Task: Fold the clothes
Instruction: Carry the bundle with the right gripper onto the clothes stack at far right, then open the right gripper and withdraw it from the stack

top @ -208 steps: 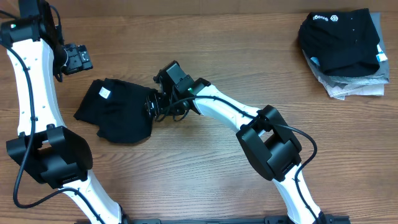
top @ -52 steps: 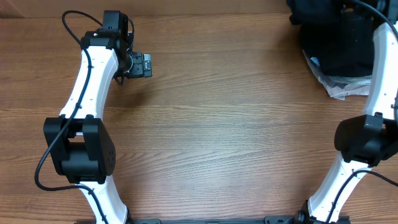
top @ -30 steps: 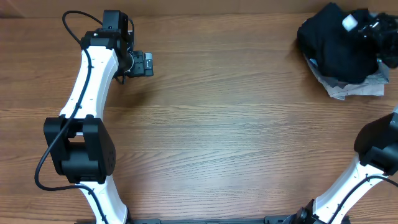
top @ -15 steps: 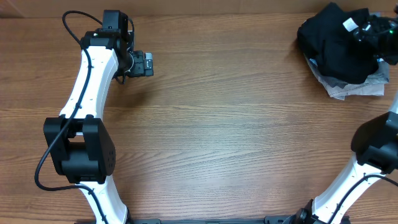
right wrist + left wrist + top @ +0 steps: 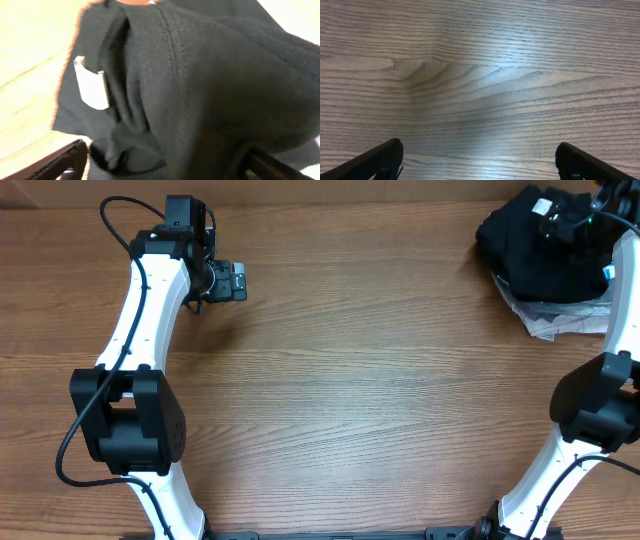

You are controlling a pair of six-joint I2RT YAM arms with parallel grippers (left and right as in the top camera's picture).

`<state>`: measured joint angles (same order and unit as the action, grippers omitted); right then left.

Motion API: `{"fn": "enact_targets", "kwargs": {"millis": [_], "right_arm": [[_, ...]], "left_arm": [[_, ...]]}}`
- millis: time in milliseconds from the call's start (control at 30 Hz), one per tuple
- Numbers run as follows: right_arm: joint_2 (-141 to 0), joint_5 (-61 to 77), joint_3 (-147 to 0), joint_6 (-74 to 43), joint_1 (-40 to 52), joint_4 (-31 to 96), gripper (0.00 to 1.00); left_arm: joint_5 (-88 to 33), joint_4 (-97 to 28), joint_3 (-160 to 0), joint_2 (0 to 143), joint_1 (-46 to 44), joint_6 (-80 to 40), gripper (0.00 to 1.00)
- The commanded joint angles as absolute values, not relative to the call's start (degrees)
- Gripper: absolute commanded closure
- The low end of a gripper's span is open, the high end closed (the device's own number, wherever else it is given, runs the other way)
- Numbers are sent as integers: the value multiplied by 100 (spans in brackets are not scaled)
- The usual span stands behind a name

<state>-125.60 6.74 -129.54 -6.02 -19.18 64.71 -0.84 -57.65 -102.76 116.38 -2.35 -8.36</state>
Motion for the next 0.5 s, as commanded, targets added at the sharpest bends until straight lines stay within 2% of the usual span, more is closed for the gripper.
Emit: {"fn": "enact_targets", "kwargs": {"millis": [0,267,467], "right_arm": [[-12457,565,-13072,-880,-2067,6556,0],[-11990,563,-14079,-897,-2115,7380,0],[-11697,808,-14151,-899,-2115,7736,0]], "left_arm": [[-128,-5708,-10416,11688,-226,-727,0],[-128,-5651,-10414,11688,-226,-725,0],[-130,-5651,-10414,11688,-226,-727,0]]}}
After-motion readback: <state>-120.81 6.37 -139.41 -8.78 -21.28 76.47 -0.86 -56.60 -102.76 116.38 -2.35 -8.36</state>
